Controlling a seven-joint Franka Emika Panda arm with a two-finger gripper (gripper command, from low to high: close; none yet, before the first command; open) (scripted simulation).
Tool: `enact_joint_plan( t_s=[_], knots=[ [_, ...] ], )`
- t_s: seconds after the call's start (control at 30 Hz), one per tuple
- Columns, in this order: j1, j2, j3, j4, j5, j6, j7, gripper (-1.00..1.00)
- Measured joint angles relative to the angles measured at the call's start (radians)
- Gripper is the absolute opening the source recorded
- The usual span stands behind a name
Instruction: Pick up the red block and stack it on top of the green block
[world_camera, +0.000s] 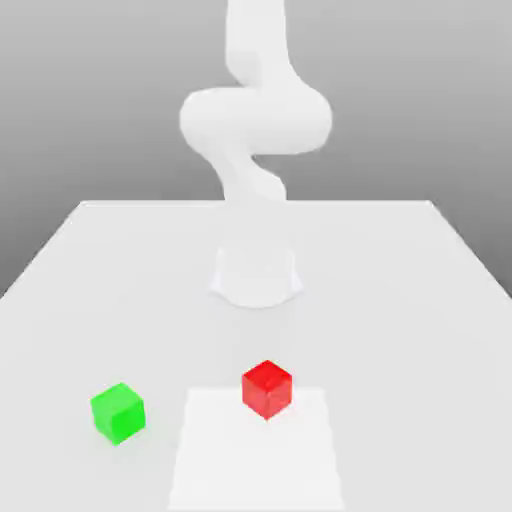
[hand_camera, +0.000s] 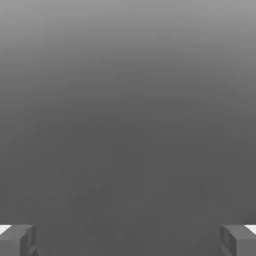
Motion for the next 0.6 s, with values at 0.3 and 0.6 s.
enact_joint_plan(
  t_s=[0.3, 0.6],
  knots=[
    [0.080, 0.266, -0.065, -0.280, -0.055, 0.212, -0.267, 0.00],
    [0.150, 0.654, -0.124, -0.550, -0.018, 0.510, -0.624, 0.00]
  ],
)
